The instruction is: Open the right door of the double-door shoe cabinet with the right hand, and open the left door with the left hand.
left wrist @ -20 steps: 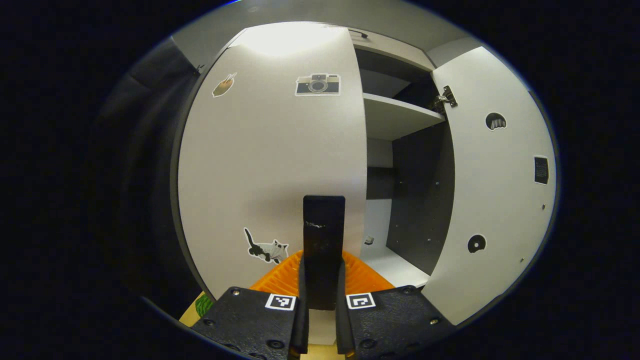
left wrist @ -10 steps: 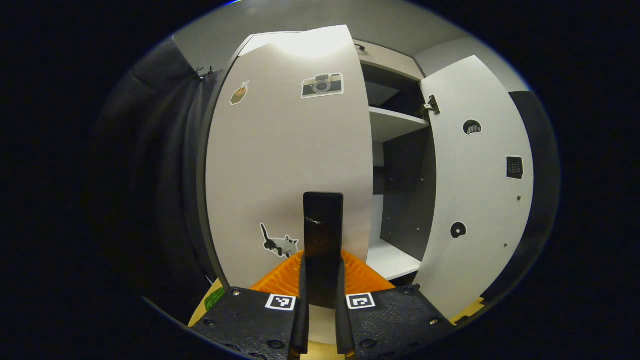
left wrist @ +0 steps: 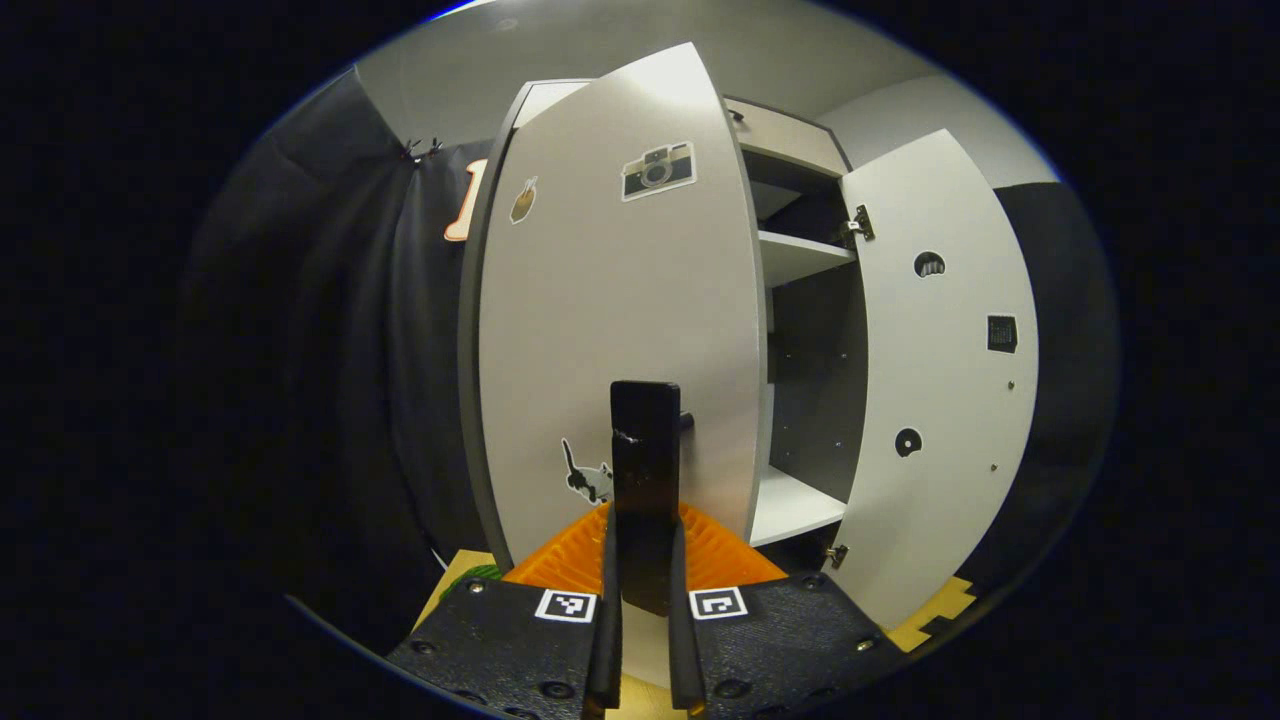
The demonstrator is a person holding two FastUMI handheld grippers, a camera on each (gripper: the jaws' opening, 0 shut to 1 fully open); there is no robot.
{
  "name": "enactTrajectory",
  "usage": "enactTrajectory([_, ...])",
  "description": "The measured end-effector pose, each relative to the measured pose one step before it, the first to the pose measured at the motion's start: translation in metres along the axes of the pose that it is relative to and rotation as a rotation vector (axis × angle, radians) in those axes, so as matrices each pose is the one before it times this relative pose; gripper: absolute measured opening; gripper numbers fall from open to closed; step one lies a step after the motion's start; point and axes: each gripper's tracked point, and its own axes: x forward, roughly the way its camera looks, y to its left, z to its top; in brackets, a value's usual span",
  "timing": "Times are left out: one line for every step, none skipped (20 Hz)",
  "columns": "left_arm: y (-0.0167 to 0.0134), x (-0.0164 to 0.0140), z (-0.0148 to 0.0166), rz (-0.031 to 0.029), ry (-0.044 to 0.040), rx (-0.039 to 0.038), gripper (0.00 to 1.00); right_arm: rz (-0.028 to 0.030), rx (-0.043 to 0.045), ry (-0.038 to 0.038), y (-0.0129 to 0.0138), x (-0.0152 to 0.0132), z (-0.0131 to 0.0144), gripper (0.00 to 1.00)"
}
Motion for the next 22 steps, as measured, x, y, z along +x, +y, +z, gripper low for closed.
enactTrajectory([0.00421, -0.00354, -0.00113, 0.00631, 0.00328, 0.00508, 0.20, 0.00430, -0.00314, 0.00275, 0.00463, 0.00107, -0.00212, 0.99])
enactTrajectory([0.00331, -0.00374, -0.00024, 0.00922, -0.00033, 0.00534, 0.20, 0.00393, -0.00345, 0.00362, 0.00286, 0.00023, -0.00137, 0.99])
enactTrajectory([0.00255, -0.00052, 0.00050, 0.01059, -0.00276, 0.00658, 0.19, 0.00321, -0.00334, 0.00255, 0.00223, 0.00029, -0.00060, 0.99])
enactTrajectory([0.00375, -0.00222, 0.00066, 0.00957, -0.00108, 0.00118, 0.19, 0.00316, -0.00357, 0.00288, 0.00169, -0.00041, -0.00089, 0.99])
enactTrajectory([0.00408, -0.00325, 0.00040, 0.00376, -0.00190, 0.00190, 0.18, 0.00236, -0.00274, 0.00282, 0.00266, 0.00029, -0.00147, 0.99])
enactTrajectory([0.00404, -0.00346, -0.00029, 0.00073, 0.00075, -0.00475, 0.17, 0.00346, -0.00171, 0.00005, 0.00136, -0.00077, -0.00008, 0.99])
enactTrajectory([0.00436, -0.00267, -0.00037, -0.00041, -0.00013, 0.00323, 0.17, 0.00300, -0.00124, -0.00136, 0.00192, 0.00062, 0.00059, 0.99])
enactTrajectory([0.00420, -0.00260, -0.00004, 0.00178, -0.00168, 0.00603, 0.16, 0.00230, -0.00029, -0.00137, -0.00010, -0.00039, 0.00000, 0.99])
enactTrajectory([0.00274, -0.00022, 0.00030, 0.00466, -0.00146, -0.00076, 0.16, 0.00290, -0.00094, -0.00114, 0.00079, 0.00051, -0.00006, 0.99])
enactTrajectory([0.00360, -0.00099, 0.00084, 0.00720, -0.00237, -0.00499, 0.16, 0.00113, -0.00088, 0.00018, 0.00012, -0.00002, 0.00019, 0.99])
enactTrajectory([0.00762, -0.00467, -0.00040, 0.00979, 0.00113, -0.00228, 0.16, 0.00134, -0.00094, 0.00116, 0.00167, -0.00006, -0.00113, 0.99])
enactTrajectory([0.00553, -0.00298, 0.00024, 0.01045, -0.00082, 0.00747, 0.13, 0.00145, -0.00083, 0.00242, 0.00110, -0.00018, -0.00061, 0.99])
enactTrajectory([0.00510, -0.00131, -0.00108, 0.01089, -0.00167, 0.00718, 0.12, 0.00216, -0.00105, 0.00338, 0.00187, 0.00051, -0.00153, 0.99])
enactTrajectory([0.00525, -0.00223, 0.00043, 0.01026, -0.00184, 0.00394, 0.11, 0.00309, -0.00182, 0.00243, 0.00135, -0.00024, -0.00041, 0.99])
enactTrajectory([0.00416, -0.00130, 0.00069, 0.00820, -0.00039, 0.00089, 0.10, 0.00305, -0.00265, 0.00091, 0.00441, 0.00196, -0.00166, 0.99])
enactTrajectory([0.00549, -0.00078, -0.00028, 0.01074, -0.00131, 0.00048, 0.08, 0.00223, -0.00234, 0.00043, 0.00248, 0.00043, -0.00009, 0.99])
enactTrajectory([0.00567, -0.00020, 0.00003, 0.01296, -0.00076, 0.00079, 0.06, 0.00303, -0.00115, 0.00007, 0.00170, 0.00155, -0.00057, 0.99])
enactTrajectory([0.00595, -0.00188, 0.00005, 0.01673, 0.00022, 0.00253, 0.06, 0.00466, -0.00073, -0.00059, 0.00172, -0.00044, 0.00045, 0.99])
enactTrajectory([0.00656, -0.00111, -0.00022, 0.01689, -0.00072, 0.00558, 0.04, 0.00327, -0.00148, 0.00003, 0.00242, 0.00031, -0.00098, 0.99])
enactTrajectory([0.00661, 0.00028, -0.00118, 0.00855, -0.00113, 0.00572, 0.03, 0.00174, -0.00178, 0.00057, 0.00094, -0.00035, -0.00016, 0.99])
enactTrajectory([0.00347, -0.00093, 0.00002, 0.00173, -0.00284, 0.00498, 0.03, 0.00386, -0.00124, 0.00060, 0.00262, 0.00032, -0.00091, 0.99])
enactTrajectory([-0.00035, 0.00106, 0.00053, -0.00114, -0.00713, 0.00715, 0.02, 0.00450, -0.00165, 0.00259, 0.00215, 0.00051, -0.00115, 0.99])
